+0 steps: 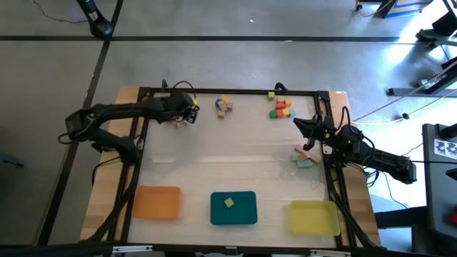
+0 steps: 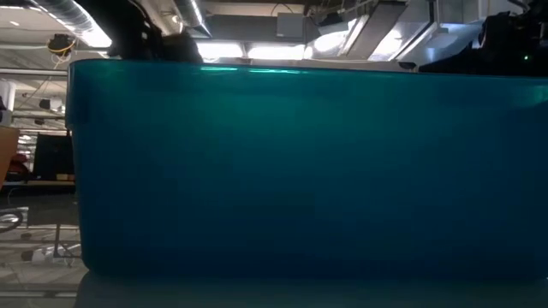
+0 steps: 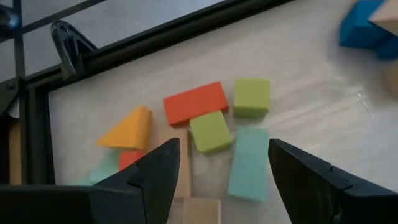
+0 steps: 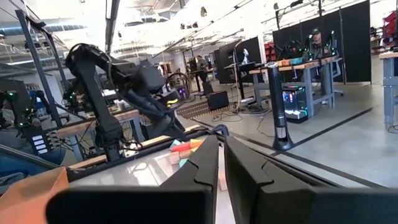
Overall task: Sort blocks by size
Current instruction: Put the light green cube block into the blue bin
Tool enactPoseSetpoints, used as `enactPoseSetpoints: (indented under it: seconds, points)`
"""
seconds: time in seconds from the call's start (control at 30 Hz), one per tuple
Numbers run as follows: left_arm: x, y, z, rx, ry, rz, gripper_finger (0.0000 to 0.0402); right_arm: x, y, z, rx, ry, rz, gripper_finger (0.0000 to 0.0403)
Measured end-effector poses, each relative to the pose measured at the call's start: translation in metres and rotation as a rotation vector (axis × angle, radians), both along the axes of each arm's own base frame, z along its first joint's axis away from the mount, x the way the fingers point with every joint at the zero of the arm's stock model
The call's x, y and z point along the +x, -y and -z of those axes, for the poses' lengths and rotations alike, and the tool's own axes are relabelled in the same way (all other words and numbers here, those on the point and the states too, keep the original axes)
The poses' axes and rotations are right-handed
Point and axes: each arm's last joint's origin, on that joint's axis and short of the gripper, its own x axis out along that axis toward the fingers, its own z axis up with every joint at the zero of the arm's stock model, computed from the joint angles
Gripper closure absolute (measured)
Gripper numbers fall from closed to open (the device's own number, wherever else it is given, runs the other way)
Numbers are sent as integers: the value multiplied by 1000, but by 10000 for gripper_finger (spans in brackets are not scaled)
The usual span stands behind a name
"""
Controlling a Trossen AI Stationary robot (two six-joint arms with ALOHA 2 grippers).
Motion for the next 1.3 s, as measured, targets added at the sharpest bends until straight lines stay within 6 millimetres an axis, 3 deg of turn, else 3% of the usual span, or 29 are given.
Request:
enactPoseSetpoints:
  seconds: [0.57, 0.77, 1.13, 1.3]
  points:
    - [10, -36, 58, -108, -116, -41, 169, 0, 0, 3, 5, -31, 1, 375]
    - [13, -41, 61, -88, -103, -33, 183, 0, 0, 3, 5, -30, 1, 375]
    - [11, -39, 61, -108, -123, -26, 277, 0, 0, 3, 5, -30, 0, 375]
    - [13, -34, 59, -107, -140, 10, 284, 0, 0, 3, 5, -30, 1, 375]
